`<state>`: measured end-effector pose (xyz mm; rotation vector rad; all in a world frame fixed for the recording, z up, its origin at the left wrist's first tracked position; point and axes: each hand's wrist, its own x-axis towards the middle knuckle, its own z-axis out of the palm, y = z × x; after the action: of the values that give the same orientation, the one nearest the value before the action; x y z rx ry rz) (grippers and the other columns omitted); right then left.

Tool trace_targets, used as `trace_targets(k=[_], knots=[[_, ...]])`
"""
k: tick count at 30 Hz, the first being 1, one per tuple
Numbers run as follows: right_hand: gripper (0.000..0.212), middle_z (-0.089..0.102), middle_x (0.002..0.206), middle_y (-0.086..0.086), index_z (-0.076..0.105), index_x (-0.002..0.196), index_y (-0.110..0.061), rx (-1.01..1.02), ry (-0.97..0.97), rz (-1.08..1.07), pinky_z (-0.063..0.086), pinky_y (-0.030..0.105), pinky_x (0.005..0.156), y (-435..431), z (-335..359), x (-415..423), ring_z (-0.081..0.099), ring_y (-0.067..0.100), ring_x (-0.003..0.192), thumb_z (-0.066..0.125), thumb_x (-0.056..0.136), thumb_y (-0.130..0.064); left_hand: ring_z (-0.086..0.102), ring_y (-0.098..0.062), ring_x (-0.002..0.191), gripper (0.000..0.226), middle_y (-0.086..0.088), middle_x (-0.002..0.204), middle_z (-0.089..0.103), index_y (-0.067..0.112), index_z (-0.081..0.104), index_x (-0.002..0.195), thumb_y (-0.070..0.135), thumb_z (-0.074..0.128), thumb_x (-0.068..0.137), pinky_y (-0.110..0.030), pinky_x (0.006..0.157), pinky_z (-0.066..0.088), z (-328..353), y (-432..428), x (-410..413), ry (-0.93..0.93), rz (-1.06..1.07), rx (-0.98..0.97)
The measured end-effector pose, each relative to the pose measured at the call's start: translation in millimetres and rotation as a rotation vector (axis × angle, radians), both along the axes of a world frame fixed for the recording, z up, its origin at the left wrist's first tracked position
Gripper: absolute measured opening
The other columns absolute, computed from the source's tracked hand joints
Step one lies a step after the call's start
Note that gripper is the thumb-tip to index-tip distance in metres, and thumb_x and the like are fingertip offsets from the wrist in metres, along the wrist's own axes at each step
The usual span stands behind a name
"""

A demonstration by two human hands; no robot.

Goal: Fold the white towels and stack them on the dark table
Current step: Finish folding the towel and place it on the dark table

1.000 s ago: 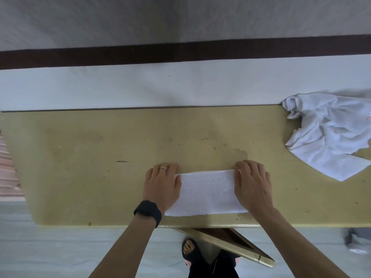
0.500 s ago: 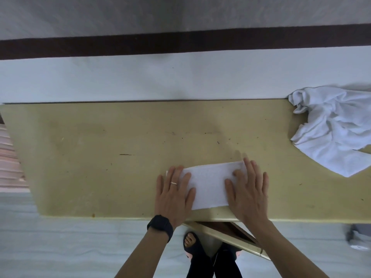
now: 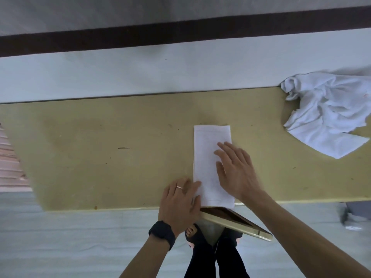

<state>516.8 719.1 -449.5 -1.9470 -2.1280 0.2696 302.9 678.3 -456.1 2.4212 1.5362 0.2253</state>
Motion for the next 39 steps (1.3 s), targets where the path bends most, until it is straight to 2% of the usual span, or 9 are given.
trace_targets(k=[3, 6, 12, 18, 21, 24, 28, 33, 39], knots=[[0.044, 0.048, 0.149, 0.006, 0.064, 0.126, -0.011, 0.074, 0.088, 0.105, 0.036, 0.047, 0.11, -60, -5, 12, 0.041, 0.023, 0.141, 0.061, 0.091, -0.038, 0.036, -0.026, 0.142, 0.06, -0.008, 0.151, 0.042, 0.015, 0.052, 0.139, 0.046, 0.059, 0.088, -0.047, 0.114, 0.031, -12, -3, -13, -0.03, -0.18, -0.013], [0.058, 0.038, 0.156, 0.006, 0.058, 0.135, -0.01, -0.018, 0.078, 0.251, 0.034, 0.052, 0.112, -102, -20, 22, 0.031, 0.023, 0.147, 0.066, 0.082, -0.031, 0.026, -0.022, 0.147, 0.068, -0.004, 0.159, 0.03, 0.016, 0.045, 0.145, 0.047, 0.06, 0.087, -0.049, 0.114, 0.027, -24, -4, -23, 0.059, -0.373, 0.004], [0.048, 0.047, 0.151, 0.003, 0.065, 0.124, -0.013, 0.049, 0.02, 0.284, 0.039, 0.049, 0.11, -108, -40, 28, 0.041, 0.022, 0.141, 0.067, 0.078, 0.001, 0.048, -0.025, 0.128, 0.068, -0.005, 0.138, 0.053, 0.02, 0.057, 0.127, 0.008, 0.081, 0.064, -0.043, 0.106, 0.04, -31, -9, -24, 0.041, -0.368, 0.092], [0.028, 0.06, 0.137, -0.002, 0.072, 0.109, -0.014, 0.107, 0.109, 0.32, 0.042, 0.042, 0.106, -116, -30, 32, 0.054, 0.018, 0.13, 0.054, 0.09, -0.005, 0.059, -0.016, 0.11, 0.017, 0.007, 0.112, 0.07, 0.023, 0.073, 0.097, 0.02, 0.067, 0.081, -0.031, 0.095, 0.043, -11, -15, -18, -0.171, -0.264, 0.126], [0.022, 0.07, 0.116, -0.008, 0.072, 0.106, -0.016, 0.035, 0.297, 0.176, 0.043, 0.029, 0.099, -113, -9, 25, 0.06, 0.012, 0.114, 0.06, 0.088, -0.013, 0.057, -0.008, 0.107, 0.017, 0.015, 0.103, 0.071, 0.026, 0.073, 0.094, 0.03, 0.06, 0.084, -0.021, 0.089, 0.042, 11, -11, -12, -0.288, -0.072, -0.115], [0.014, 0.071, 0.094, -0.016, 0.069, 0.104, -0.023, -0.097, 0.558, -0.123, 0.047, 0.019, 0.074, -89, 22, 15, 0.063, 0.003, 0.084, 0.058, 0.097, -0.021, 0.054, -0.001, 0.098, 0.004, 0.021, 0.095, 0.066, 0.036, 0.067, 0.089, 0.039, 0.064, 0.089, -0.009, 0.08, 0.038, 36, 10, -4, -0.351, 0.176, -0.404], [0.009, 0.068, 0.079, -0.017, 0.062, 0.094, -0.036, -0.238, 0.813, -0.478, 0.042, 0.007, 0.061, -34, 35, 5, 0.06, -0.002, 0.071, 0.059, 0.097, -0.028, 0.063, -0.004, 0.083, 0.019, 0.014, 0.088, 0.069, 0.028, 0.067, 0.088, 0.045, 0.062, 0.091, -0.018, 0.068, 0.044, 48, 57, 15, -0.603, 0.445, -0.636], [0.013, 0.063, 0.084, -0.011, 0.057, 0.103, -0.028, -0.284, 0.791, -0.613, 0.041, 0.019, 0.055, 13, 23, -1, 0.057, 0.005, 0.073, 0.046, 0.101, -0.035, 0.066, -0.018, 0.089, 0.03, 0.004, 0.096, 0.069, 0.02, 0.063, 0.101, 0.048, 0.055, 0.095, -0.039, 0.077, 0.056, 32, 100, 39, -0.657, 0.574, -0.692], [0.022, 0.065, 0.087, -0.008, 0.052, 0.112, -0.029, -0.347, 0.547, -0.651, 0.047, 0.035, 0.068, 36, 3, 1, 0.061, 0.021, 0.082, 0.04, 0.101, -0.044, 0.062, -0.013, 0.085, 0.026, 0.004, 0.098, 0.066, 0.021, 0.058, 0.1, 0.046, 0.051, 0.097, -0.026, 0.066, 0.048, 13, 120, 49, -0.584, 0.646, -0.662]])
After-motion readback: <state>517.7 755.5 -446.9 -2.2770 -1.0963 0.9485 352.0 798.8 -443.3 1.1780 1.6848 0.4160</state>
